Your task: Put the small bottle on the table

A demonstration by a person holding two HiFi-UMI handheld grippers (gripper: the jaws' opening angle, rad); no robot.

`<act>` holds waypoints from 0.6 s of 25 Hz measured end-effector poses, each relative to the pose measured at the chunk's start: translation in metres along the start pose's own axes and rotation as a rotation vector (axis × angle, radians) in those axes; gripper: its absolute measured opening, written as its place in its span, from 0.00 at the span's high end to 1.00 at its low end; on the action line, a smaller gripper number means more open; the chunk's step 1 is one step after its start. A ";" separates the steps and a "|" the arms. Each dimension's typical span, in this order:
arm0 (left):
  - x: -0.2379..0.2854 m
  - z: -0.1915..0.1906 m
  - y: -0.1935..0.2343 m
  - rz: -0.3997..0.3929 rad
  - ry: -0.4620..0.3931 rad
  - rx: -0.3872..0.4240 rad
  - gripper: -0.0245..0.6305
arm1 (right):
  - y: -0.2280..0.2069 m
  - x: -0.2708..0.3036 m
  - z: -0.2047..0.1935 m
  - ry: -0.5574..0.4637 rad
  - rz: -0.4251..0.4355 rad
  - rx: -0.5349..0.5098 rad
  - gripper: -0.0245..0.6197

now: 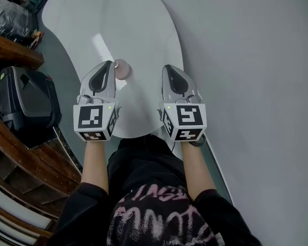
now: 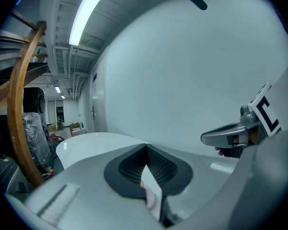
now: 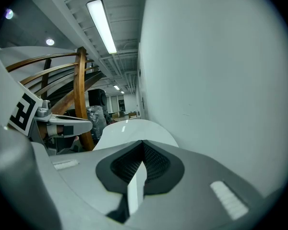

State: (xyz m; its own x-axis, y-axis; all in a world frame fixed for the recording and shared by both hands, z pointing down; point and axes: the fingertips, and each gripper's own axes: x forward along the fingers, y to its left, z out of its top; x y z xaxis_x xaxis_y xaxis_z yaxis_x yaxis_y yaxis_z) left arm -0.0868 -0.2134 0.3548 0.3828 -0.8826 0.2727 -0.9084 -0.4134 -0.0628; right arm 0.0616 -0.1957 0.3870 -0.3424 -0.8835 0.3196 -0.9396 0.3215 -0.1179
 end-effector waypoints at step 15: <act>-0.033 0.025 0.007 0.024 -0.052 0.030 0.96 | 0.028 -0.017 0.026 -0.072 0.026 -0.025 0.95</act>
State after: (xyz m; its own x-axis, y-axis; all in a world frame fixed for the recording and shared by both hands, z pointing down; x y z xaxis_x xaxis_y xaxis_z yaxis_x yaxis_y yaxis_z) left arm -0.1014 -0.1928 0.3218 0.3700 -0.9025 0.2205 -0.9123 -0.3979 -0.0974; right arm 0.0415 -0.1803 0.3535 -0.3667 -0.8965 0.2485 -0.9303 0.3524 -0.1015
